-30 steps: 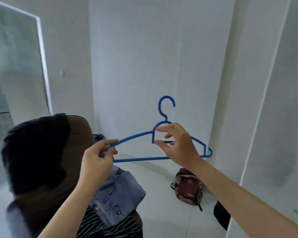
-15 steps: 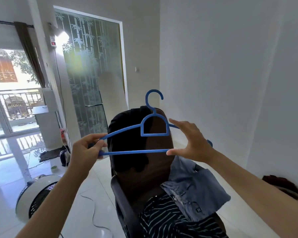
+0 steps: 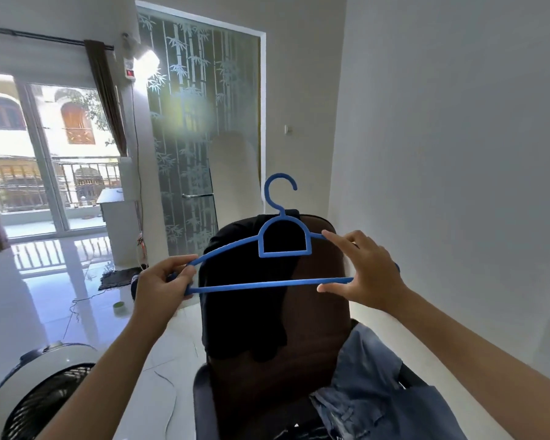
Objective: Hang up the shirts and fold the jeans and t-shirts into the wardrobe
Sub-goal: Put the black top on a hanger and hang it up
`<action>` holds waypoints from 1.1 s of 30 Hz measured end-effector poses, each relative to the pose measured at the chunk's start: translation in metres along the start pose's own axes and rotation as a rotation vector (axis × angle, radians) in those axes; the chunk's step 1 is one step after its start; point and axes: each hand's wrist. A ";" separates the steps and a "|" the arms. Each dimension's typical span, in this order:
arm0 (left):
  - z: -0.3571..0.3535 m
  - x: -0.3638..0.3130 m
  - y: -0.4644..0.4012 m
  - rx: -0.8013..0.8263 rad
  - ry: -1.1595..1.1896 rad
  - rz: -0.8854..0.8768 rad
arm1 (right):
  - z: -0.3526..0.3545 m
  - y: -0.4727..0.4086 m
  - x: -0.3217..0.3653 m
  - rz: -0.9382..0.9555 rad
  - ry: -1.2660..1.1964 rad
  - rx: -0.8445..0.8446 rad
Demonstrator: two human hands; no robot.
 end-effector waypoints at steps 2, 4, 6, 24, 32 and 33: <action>-0.028 0.020 -0.022 -0.065 -0.064 -0.025 | -0.025 -0.011 -0.033 -0.014 0.013 -0.003; -0.055 0.041 -0.042 -0.132 -0.106 -0.019 | -0.051 -0.018 -0.066 -0.065 0.030 0.014; -0.080 0.062 -0.057 -0.156 -0.147 -0.001 | -0.078 -0.024 -0.097 -0.145 0.040 0.041; -0.219 0.193 -0.195 -0.157 -0.553 0.059 | -0.225 -0.044 -0.210 -0.455 -0.051 0.147; -0.228 0.203 -0.167 -0.146 -0.564 0.011 | -0.243 -0.038 -0.204 -0.469 -0.081 0.143; -0.226 0.206 -0.158 -0.118 -0.569 0.016 | -0.245 -0.037 -0.201 -0.479 -0.086 0.143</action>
Point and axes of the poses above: each hand's wrist, its own y-axis away from the middle knuckle, its own z-axis out of the back of the hand, x = y × z, and after that the axes turned 12 degrees about y, right-handed
